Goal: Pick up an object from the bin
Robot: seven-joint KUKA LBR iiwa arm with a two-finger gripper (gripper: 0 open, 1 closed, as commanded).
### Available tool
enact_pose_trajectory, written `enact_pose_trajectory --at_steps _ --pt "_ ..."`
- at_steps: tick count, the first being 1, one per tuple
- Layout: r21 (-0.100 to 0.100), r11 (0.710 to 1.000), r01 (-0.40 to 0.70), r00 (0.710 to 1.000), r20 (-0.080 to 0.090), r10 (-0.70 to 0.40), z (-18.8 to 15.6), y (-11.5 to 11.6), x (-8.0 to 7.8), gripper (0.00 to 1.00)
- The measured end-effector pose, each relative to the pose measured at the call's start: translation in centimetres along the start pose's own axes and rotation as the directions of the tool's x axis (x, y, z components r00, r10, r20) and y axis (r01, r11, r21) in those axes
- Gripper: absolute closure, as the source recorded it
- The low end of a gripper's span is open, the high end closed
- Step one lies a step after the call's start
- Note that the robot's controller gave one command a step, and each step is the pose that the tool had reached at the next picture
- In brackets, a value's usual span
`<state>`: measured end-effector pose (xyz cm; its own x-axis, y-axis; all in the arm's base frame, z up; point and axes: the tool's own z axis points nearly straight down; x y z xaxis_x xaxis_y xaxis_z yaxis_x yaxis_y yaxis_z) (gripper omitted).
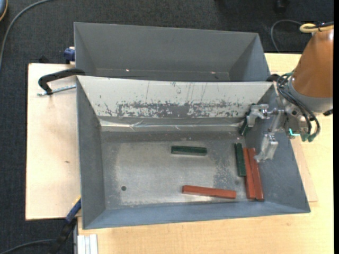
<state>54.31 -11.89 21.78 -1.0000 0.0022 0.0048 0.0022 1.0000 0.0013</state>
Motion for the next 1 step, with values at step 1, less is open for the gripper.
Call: enact_pose_trajectory --at_steps 1 --pt "-0.002 1.0 -0.009 1.0 0.003 0.009 9.36 5.36 -4.0 0.0"
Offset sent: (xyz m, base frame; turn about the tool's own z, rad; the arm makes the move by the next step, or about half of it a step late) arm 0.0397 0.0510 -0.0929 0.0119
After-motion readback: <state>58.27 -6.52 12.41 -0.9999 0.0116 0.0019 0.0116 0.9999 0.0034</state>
